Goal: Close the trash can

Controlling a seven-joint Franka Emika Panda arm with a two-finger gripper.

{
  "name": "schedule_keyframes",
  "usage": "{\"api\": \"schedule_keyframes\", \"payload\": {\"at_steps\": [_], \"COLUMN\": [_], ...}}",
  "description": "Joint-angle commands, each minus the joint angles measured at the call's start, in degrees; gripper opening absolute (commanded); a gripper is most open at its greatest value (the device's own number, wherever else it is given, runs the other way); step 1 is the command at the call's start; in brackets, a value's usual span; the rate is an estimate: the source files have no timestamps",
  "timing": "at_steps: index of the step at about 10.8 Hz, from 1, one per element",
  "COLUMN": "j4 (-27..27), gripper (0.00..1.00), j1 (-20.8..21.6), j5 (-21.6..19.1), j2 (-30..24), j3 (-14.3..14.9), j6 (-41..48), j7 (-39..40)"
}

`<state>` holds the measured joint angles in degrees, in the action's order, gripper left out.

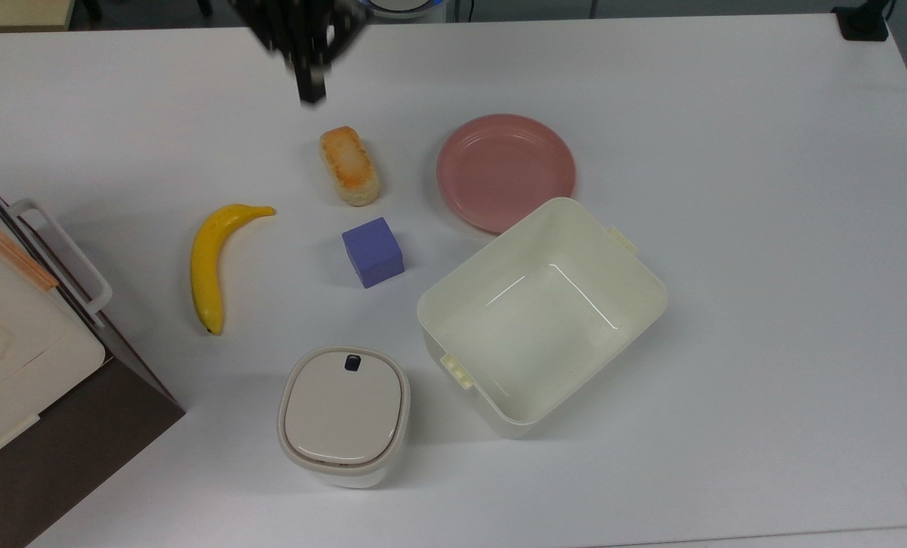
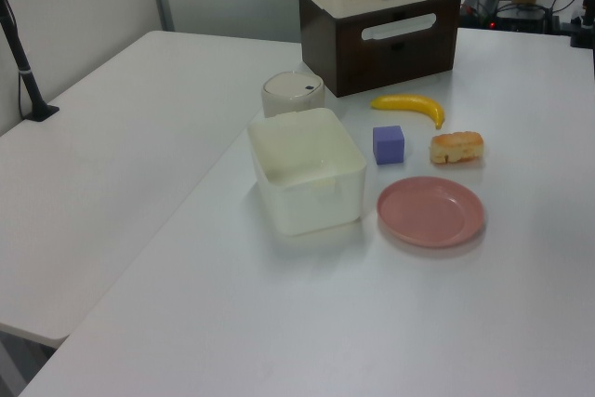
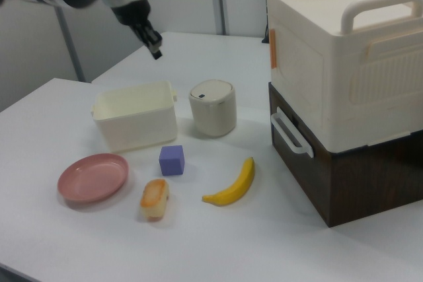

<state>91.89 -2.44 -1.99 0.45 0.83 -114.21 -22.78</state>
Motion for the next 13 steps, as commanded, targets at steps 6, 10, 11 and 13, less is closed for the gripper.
{"api": "schedule_keyframes", "payload": {"at_steps": [6, 10, 11, 13], "j4": [2.8, 2.8, 2.8, 2.9], "gripper": [1.0, 1.0, 1.0, 1.0], "j1": [-3.4, -6.5, -8.4, -9.3], "j5": [-3.0, -2.3, -2.4, -1.3], "j2": [-12.7, -12.7, -12.5, -10.4], "j3": [0.3, 0.4, 0.4, 0.3], "j6": [21.7, 20.6, 18.8, 18.6], "j7": [11.0, 12.2, 16.2, 30.2]}}
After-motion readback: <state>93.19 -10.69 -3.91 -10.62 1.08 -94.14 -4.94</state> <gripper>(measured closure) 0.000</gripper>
